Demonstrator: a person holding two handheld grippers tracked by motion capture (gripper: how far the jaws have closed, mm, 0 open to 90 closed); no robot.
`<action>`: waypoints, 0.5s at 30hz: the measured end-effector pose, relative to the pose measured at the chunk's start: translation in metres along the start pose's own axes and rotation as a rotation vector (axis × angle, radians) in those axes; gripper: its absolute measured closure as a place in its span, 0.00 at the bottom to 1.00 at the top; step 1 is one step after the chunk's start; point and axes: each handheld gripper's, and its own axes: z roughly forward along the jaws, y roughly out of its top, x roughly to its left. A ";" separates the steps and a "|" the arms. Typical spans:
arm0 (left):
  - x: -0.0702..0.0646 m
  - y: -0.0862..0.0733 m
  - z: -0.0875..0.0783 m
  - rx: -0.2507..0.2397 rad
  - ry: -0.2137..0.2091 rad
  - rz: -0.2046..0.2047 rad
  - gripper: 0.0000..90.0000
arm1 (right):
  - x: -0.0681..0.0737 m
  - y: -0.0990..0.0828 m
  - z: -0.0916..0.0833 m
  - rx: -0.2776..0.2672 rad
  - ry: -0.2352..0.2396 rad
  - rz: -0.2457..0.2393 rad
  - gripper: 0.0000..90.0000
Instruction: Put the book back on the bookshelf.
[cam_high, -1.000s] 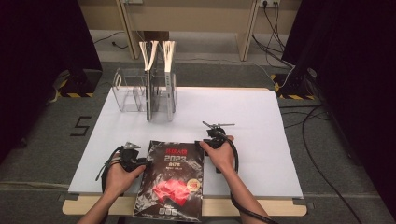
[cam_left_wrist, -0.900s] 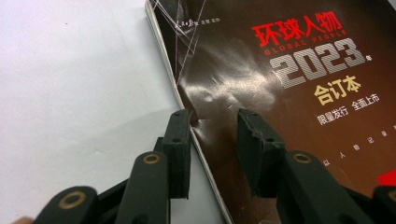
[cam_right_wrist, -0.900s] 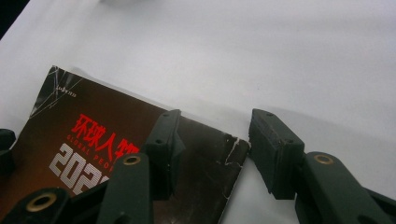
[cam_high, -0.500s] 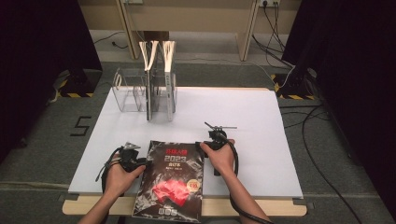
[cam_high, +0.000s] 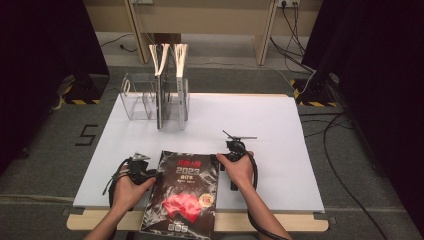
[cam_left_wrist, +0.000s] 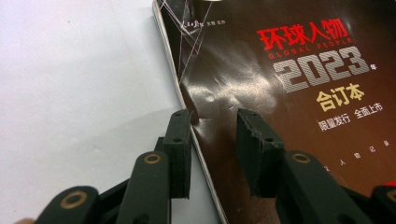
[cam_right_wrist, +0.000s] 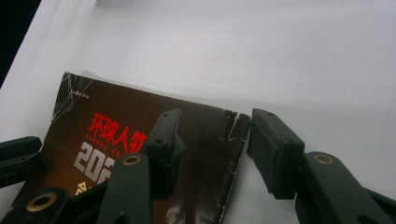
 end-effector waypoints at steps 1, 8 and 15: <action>0.000 0.000 0.000 0.000 -0.001 -0.001 0.73 | 0.000 -0.001 0.000 -0.005 -0.001 -0.008 0.60; 0.000 -0.001 0.000 -0.006 -0.005 0.003 0.72 | 0.004 -0.006 -0.001 0.051 0.040 -0.008 0.65; 0.001 -0.002 0.000 -0.016 -0.023 0.016 0.67 | 0.002 -0.001 -0.007 0.085 0.071 -0.019 0.87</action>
